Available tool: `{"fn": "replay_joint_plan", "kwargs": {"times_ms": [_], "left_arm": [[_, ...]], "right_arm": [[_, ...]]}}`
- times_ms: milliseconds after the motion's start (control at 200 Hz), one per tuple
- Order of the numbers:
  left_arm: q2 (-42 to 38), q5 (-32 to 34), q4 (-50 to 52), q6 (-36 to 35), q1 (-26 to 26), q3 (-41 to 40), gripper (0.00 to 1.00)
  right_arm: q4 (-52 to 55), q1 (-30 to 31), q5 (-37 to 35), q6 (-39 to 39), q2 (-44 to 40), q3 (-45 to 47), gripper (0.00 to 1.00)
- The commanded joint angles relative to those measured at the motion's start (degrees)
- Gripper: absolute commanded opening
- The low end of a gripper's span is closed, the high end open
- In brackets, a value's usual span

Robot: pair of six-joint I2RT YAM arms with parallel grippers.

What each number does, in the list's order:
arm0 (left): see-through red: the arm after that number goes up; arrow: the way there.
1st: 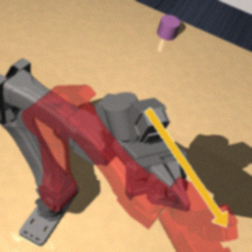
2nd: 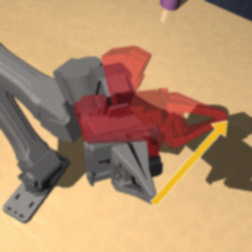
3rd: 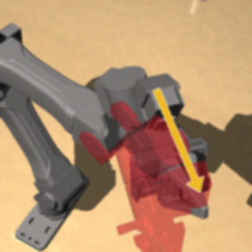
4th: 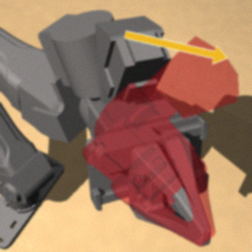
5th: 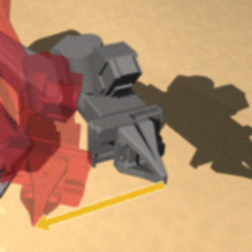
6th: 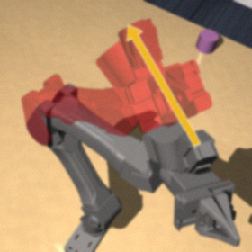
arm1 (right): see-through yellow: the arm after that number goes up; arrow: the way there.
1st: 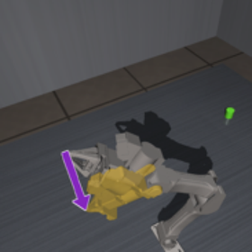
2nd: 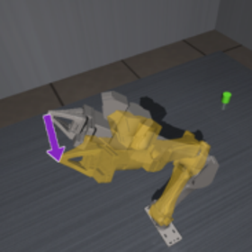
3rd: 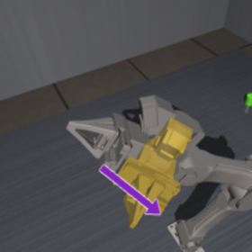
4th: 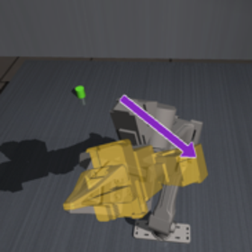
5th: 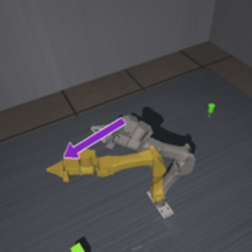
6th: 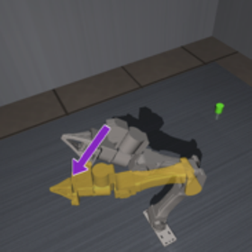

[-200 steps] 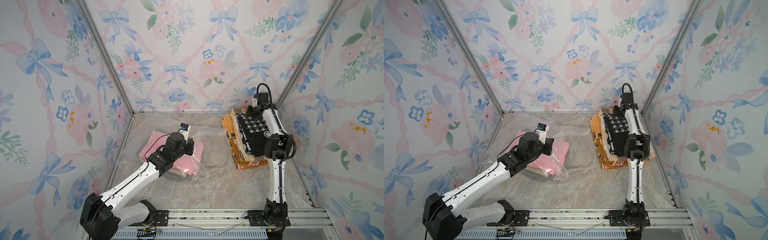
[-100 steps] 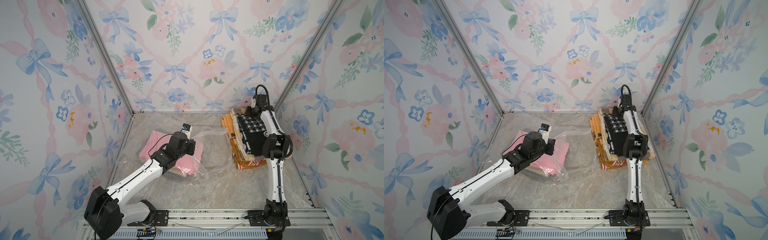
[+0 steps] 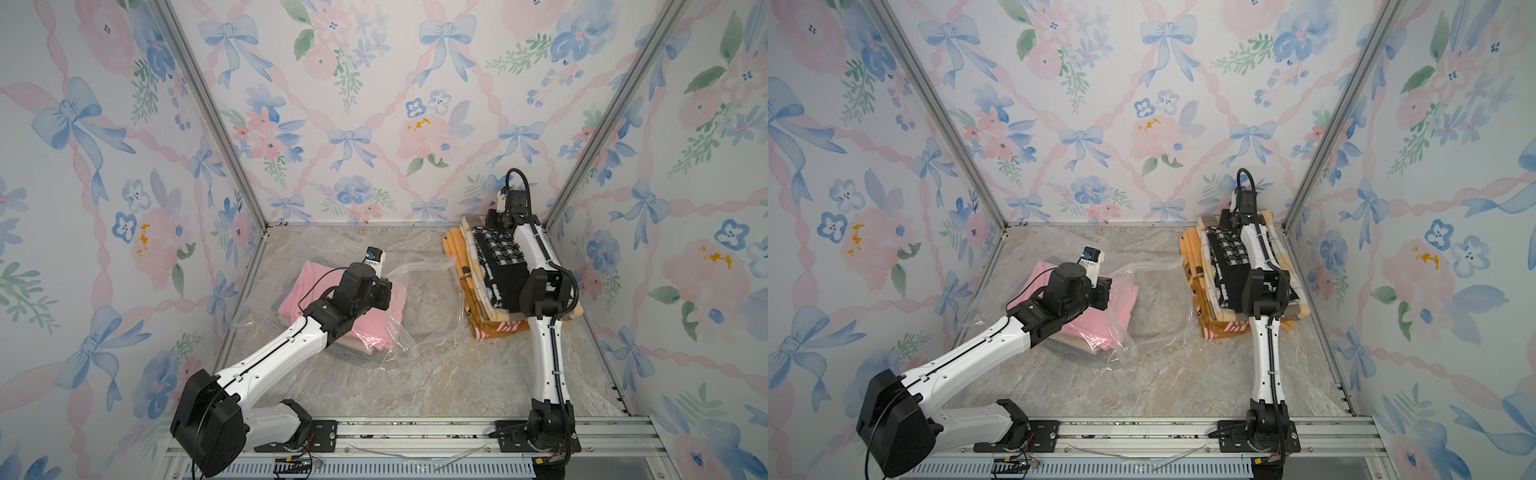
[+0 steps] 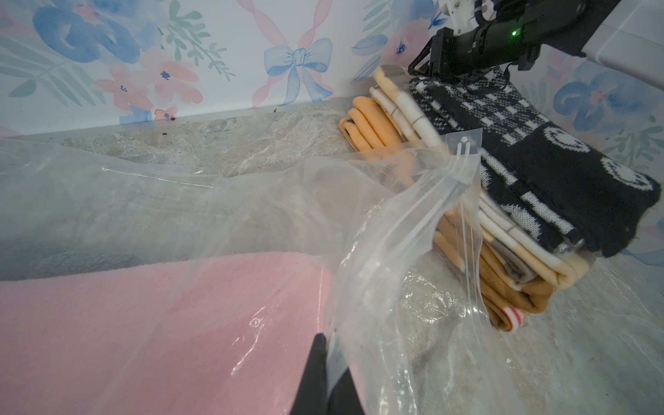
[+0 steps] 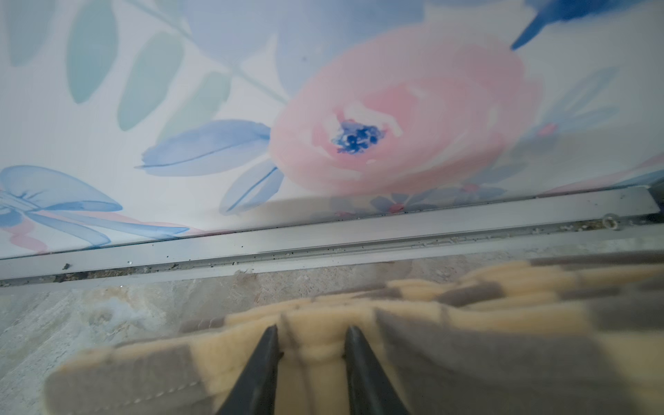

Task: Take the blanket out of the vacuum bag
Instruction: Place the blanket at the corner of the board.

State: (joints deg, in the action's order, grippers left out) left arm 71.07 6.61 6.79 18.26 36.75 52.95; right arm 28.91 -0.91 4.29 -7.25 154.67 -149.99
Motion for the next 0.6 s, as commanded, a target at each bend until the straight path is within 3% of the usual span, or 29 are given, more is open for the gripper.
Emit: {"fn": "replay_joint_plan", "kwargs": {"times_ms": [0, 240, 440, 595], "left_arm": [[-0.14, -0.28, 0.23, 0.56, 0.18, 0.21, 0.0], [-1.33, -0.94, 0.07, 0.42, 0.4, 1.09, 0.0], [-2.4, -2.5, -1.33, 0.2, 0.71, 0.69, 0.0], [-3.81, -4.56, -1.73, 0.85, 1.23, -0.82, 0.0]], "right_arm": [[-0.86, 0.64, 1.78, -0.66, 2.54, -1.5, 0.33], [-0.97, 0.87, 2.97, 0.37, -3.75, 0.78, 0.3], [-7.36, 1.07, -0.3, -2.16, -21.38, 14.16, 0.31], [-1.73, 0.34, -1.96, -4.85, -32.37, 22.34, 0.33]]}}
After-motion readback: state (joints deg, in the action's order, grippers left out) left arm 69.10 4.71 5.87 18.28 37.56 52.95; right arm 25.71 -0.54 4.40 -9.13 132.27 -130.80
